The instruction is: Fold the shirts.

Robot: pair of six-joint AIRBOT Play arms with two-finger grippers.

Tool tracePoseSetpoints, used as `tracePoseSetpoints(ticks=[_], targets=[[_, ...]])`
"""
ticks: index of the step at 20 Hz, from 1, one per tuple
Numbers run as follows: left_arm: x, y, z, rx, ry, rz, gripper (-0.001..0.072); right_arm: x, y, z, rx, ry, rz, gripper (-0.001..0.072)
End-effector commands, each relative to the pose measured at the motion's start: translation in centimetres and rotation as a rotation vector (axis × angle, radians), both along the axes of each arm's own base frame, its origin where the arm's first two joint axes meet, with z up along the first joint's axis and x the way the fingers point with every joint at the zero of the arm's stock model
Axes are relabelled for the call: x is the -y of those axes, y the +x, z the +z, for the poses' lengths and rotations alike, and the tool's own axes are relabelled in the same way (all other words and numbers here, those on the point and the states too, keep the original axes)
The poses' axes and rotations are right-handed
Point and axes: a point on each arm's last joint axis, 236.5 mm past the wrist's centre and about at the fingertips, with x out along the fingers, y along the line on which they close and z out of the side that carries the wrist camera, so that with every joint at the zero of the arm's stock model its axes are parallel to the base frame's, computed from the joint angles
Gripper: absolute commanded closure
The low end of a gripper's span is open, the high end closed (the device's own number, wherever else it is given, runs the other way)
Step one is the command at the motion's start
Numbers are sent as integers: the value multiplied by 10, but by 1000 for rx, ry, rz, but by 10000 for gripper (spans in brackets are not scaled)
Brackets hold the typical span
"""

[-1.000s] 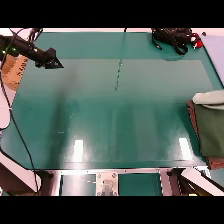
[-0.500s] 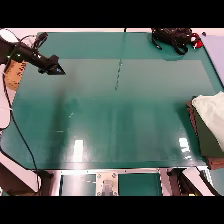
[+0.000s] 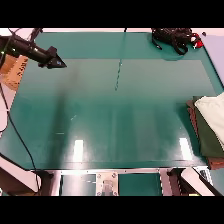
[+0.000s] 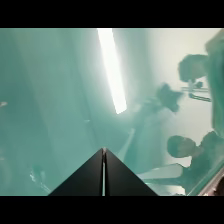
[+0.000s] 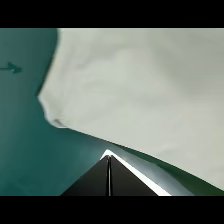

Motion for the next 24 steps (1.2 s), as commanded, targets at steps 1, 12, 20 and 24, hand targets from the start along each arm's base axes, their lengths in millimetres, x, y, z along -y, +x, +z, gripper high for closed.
tracePoseSetpoints(ticks=[1, 12, 20, 24], targets=[[-4, -21, 28, 35, 40, 6, 687, -65, 67, 10, 113, -44, 260, 694], [30, -213, -52, -107, 163, 49, 687, -265, 24, -142, -126, 88, 834, 695], [34, -221, -58, -101, 152, 69, 686, -270, 30, -137, -98, 73, 850, 694], [34, -221, -58, -98, 151, 71, 685, -270, 30, -137, -98, 73, 850, 694]])
